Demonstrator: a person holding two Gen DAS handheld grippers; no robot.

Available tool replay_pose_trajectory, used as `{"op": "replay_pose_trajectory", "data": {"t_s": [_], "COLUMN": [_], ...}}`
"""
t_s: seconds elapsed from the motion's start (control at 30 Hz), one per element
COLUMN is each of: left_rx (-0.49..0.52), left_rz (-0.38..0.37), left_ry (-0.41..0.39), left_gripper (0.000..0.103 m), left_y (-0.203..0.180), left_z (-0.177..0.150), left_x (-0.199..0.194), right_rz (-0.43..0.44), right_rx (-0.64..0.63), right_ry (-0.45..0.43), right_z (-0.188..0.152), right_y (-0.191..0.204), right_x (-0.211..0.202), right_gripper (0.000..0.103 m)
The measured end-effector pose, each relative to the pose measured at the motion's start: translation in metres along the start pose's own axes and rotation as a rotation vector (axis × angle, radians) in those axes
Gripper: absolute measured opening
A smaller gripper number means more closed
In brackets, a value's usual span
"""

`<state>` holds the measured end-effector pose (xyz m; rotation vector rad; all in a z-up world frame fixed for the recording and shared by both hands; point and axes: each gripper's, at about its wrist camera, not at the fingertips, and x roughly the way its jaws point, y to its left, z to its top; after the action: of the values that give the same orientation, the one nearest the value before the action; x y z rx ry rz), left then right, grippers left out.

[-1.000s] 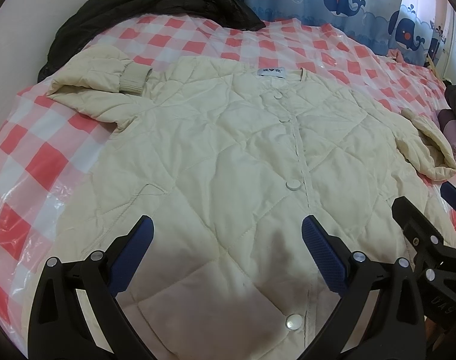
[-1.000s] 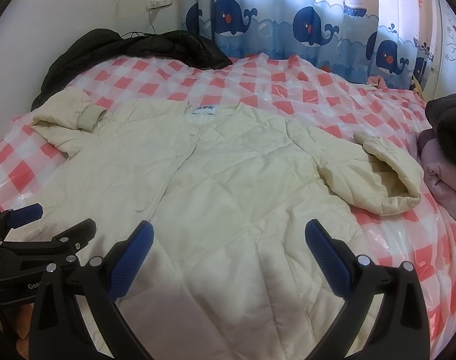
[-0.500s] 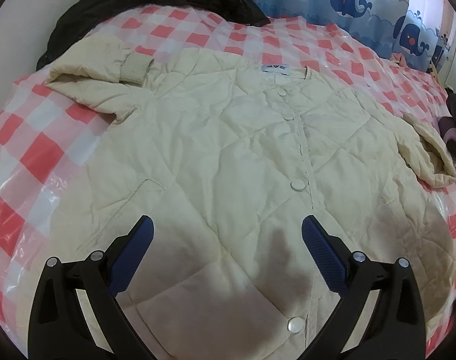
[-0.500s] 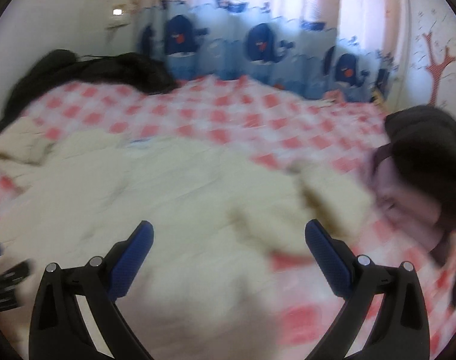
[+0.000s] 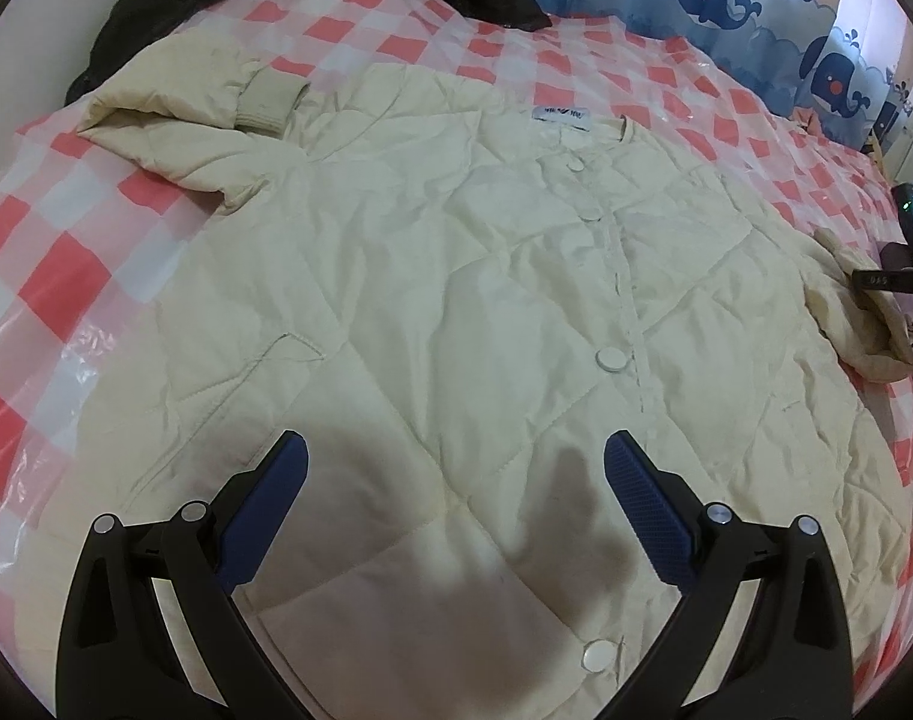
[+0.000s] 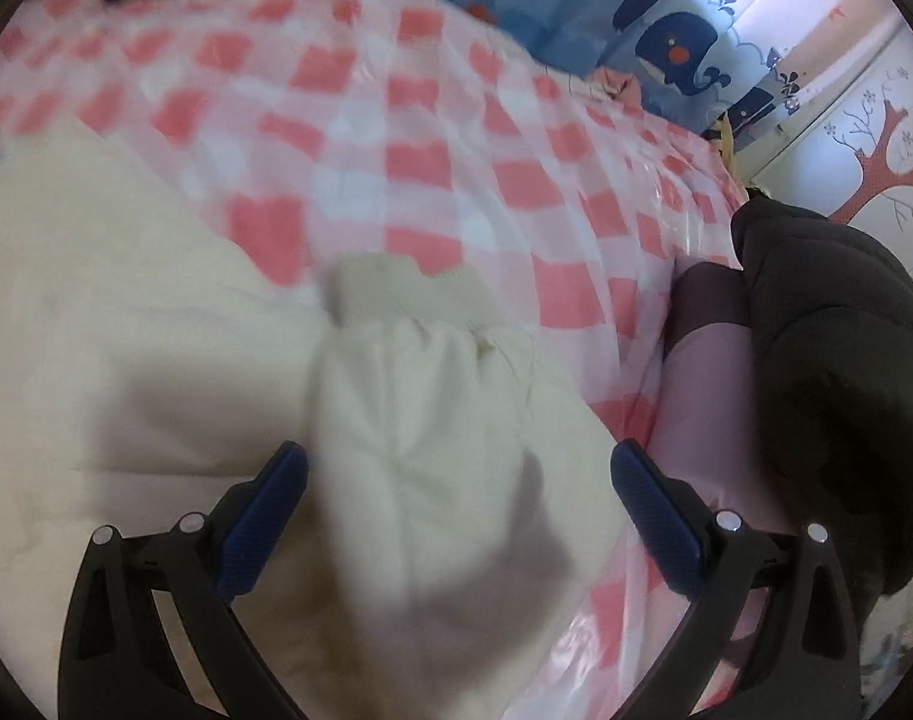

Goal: Fold large clothes
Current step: 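Grasp the ribbed cuff of a jacket sleeve with the right gripper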

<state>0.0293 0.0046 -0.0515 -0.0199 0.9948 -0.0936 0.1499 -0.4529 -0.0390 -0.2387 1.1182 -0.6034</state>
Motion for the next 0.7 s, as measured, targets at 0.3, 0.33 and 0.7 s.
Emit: {"op": "replay_pose_trajectory", "data": {"t_s": [0.3, 0.33, 0.7], "left_rx": [0.014, 0.014, -0.02], "left_rz": [0.001, 0.002, -0.031], "left_ry": [0.027, 0.025, 0.043], "left_gripper": [0.095, 0.095, 0.095], "left_y": [-0.003, -0.003, 0.001], "left_z": [-0.001, -0.001, 0.0], "left_x": [0.008, 0.008, 0.01], "right_rz": [0.299, 0.345, 0.657], "right_rx": [0.399, 0.479, 1.05], "right_ry": [-0.049, -0.079, -0.1], "right_z": [-0.037, -0.05, -0.239], "right_y": [-0.096, -0.109, -0.182], "right_x": [0.014, 0.009, 0.006], "right_gripper": [0.027, 0.026, 0.066]}}
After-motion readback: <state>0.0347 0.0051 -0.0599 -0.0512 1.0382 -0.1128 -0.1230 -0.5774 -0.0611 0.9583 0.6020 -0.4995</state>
